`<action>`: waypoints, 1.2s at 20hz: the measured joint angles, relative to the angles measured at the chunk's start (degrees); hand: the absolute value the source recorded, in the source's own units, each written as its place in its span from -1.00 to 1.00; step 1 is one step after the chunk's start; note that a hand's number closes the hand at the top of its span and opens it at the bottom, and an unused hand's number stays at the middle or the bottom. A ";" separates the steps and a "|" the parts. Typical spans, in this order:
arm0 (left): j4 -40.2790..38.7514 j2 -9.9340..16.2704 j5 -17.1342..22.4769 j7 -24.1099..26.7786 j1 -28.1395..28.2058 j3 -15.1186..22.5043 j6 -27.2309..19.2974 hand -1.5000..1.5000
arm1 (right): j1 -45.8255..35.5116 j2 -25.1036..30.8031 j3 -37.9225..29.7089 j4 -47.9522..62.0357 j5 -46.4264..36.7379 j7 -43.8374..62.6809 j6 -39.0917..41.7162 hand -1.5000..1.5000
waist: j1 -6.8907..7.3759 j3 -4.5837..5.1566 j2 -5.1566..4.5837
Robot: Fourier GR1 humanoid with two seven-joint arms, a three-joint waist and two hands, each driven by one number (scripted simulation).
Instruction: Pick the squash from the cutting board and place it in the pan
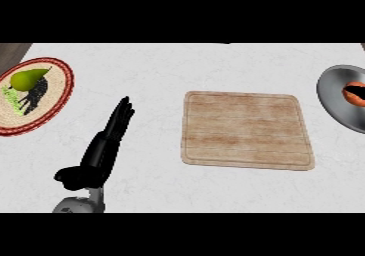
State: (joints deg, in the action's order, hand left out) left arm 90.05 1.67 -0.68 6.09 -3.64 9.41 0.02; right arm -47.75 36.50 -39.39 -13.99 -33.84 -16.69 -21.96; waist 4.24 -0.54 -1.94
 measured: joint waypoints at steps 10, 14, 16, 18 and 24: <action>1.36 -0.07 -0.24 -1.39 1.14 -0.48 -0.98 0.00 | 4.66 4.46 -9.89 1.56 11.74 -10.56 14.04 -1.00 | -2.12 0.20 0.91; 0.72 0.22 0.14 -0.65 1.57 -1.01 -0.49 0.00 | 7.42 5.86 -11.25 2.43 14.47 -13.90 23.02 -1.00 | -2.59 0.27 1.12; 1.44 0.08 0.22 -2.10 0.95 -1.19 -0.82 0.00 | 9.30 5.98 -10.93 2.49 14.91 -16.06 26.51 -1.00 | -2.77 0.30 1.23; 1.70 0.10 -0.22 -1.02 2.38 -0.88 -0.88 0.00 | 11.15 6.63 -10.82 2.30 15.71 -17.66 29.87 -1.00 | -2.95 0.33 1.36; -0.02 0.60 -0.04 -0.20 1.61 -2.36 -0.43 0.00 | 15.11 6.75 -8.61 0.94 16.70 -21.95 33.82 -1.00 | -3.27 0.39 1.52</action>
State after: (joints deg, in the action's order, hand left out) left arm 90.03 2.27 -0.72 5.89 -2.03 7.05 -0.41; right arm -32.64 43.26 -48.01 -13.05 -17.15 -38.64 11.86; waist 0.97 -0.15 -0.42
